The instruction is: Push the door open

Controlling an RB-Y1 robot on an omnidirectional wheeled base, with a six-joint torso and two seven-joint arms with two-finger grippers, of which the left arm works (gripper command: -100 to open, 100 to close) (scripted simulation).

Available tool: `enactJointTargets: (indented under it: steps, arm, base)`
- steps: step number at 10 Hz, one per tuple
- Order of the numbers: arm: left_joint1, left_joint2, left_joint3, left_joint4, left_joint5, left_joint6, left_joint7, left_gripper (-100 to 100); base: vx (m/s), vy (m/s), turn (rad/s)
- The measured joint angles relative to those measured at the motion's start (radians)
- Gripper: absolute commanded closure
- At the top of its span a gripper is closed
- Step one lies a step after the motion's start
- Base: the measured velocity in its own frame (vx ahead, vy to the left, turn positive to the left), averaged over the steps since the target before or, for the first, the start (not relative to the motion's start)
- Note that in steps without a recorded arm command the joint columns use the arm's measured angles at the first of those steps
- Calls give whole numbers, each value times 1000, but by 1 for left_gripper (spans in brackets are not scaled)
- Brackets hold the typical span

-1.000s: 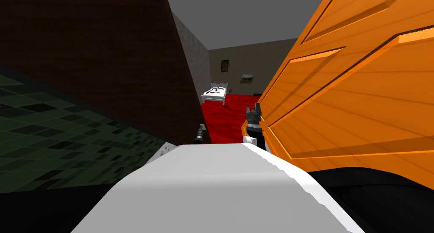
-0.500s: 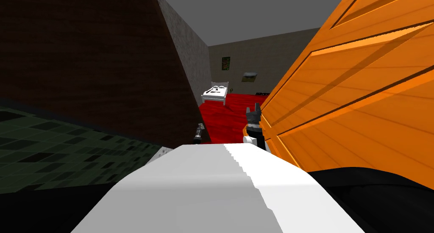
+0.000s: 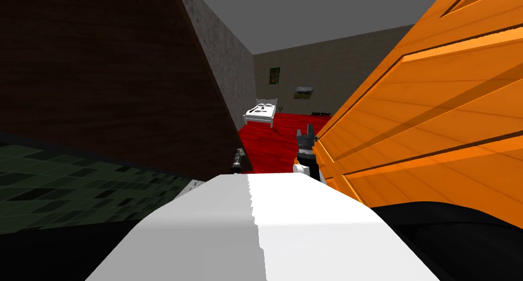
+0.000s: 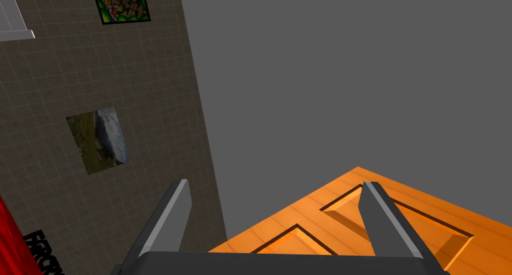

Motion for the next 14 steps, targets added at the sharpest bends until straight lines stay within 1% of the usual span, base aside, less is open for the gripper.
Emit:
enactJointTargets:
  steps: [1,2,3,4,7,9,10,11,12,14]
  arm:
    - [-18,1,12,26,5,-10,-1,100]
    - [-12,-4,25,15,10,-2,-8,100]
    - [-13,0,38,22,15,-7,-10,100]
    - [-9,5,53,20,21,-11,-10,-100]
    - [-2,2,53,7,25,-6,-10,-100]
    - [3,-6,52,-3,29,-2,-10,-100]
    - [7,-13,51,-10,31,1,-11,-100]
    - [8,-20,51,-11,33,1,-10,-100]
    - [8,-21,51,-11,33,1,-10,-100]
    - [6,-15,54,0,35,-9,-11,-100]
  base:
    - [135,-52,62]
    - [147,-37,91]
    - [161,-28,121]
    - [-47,-120,84]
    - [-187,-91,25]
    - [-244,-83,48]
    - [-209,-117,38]
    - [-85,-58,13]
    - [108,10,-37]
    - [176,33,-23]
